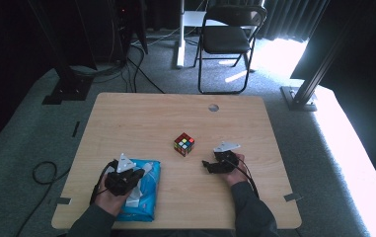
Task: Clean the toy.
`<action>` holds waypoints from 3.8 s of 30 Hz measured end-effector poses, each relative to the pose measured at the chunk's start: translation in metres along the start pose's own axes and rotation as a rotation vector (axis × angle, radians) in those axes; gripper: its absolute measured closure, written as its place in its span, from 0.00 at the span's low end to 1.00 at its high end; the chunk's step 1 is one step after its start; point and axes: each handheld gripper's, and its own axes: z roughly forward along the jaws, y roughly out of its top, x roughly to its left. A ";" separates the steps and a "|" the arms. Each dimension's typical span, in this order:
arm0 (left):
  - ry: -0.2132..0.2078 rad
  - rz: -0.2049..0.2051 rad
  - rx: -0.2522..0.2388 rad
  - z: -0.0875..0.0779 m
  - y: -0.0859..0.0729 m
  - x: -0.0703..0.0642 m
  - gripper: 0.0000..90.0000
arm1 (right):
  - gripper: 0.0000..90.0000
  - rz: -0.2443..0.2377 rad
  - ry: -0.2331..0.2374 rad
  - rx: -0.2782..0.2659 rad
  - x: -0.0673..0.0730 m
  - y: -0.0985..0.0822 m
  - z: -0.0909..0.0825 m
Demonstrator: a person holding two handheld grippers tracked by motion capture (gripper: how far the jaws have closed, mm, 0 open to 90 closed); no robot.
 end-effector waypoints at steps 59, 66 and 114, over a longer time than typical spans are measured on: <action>0.060 0.039 -0.045 0.019 0.084 -0.007 1.00 | 0.33 -0.001 -0.001 0.001 0.000 0.000 0.000; 0.064 0.001 -0.026 0.017 0.068 -0.008 0.93 | 0.33 -0.002 -0.001 0.002 0.000 0.000 0.000; 0.070 -0.040 0.081 0.016 0.022 -0.005 0.95 | 0.33 -0.003 -0.001 0.003 0.000 0.000 0.000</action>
